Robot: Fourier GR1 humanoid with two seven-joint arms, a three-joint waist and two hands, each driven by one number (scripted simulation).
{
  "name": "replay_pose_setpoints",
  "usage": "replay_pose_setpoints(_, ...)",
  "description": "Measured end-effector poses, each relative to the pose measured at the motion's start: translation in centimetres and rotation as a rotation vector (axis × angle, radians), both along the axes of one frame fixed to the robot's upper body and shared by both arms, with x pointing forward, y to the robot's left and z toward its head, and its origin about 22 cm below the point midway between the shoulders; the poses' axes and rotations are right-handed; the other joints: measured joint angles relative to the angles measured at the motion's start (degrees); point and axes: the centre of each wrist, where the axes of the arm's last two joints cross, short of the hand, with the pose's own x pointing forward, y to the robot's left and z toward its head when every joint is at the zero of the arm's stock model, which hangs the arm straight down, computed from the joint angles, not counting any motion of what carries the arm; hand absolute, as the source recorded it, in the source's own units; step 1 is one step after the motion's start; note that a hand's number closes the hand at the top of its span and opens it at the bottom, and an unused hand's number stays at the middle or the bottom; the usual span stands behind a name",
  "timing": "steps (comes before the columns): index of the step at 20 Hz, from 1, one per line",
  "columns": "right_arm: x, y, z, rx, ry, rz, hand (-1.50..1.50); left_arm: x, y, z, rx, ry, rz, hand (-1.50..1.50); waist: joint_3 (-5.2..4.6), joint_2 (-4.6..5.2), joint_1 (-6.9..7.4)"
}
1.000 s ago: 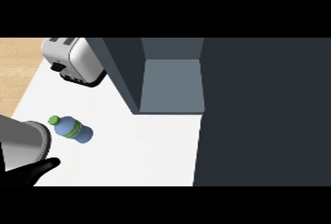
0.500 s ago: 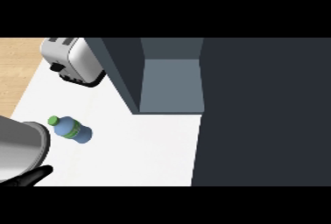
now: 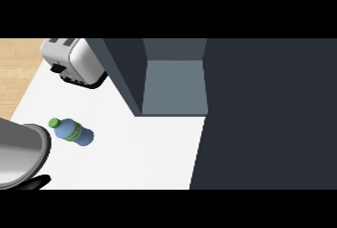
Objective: Pick up the bottled water, place it into the cabinet and close the cabinet
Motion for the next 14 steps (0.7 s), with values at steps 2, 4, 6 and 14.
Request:
replay_pose_setpoints(2,-0.1,0.1,0.1,0.004,0.012,0.001,-1.50,0.0,0.0,-0.7,0.011,0.026,0.005,-1.50,0.00,0.00,-0.01)
replay_pose_setpoints(4,-0.1,0.3,0.2,0.005,0.016,0.007,-1.50,0.5,0.4,-1.1,0.024,0.053,0.000,-1.50,0.00,0.01,-0.05)
replay_pose_setpoints(6,-0.4,0.7,0.1,0.012,0.023,0.021,-1.50,1.3,0.9,-1.7,0.027,0.072,0.004,-1.50,-0.01,0.00,-0.21)
replay_pose_setpoints(14,-0.6,1.2,0.6,0.015,0.042,0.035,-1.50,2.3,1.9,-5.3,0.019,0.121,0.037,-1.50,-0.03,-0.03,-0.22)
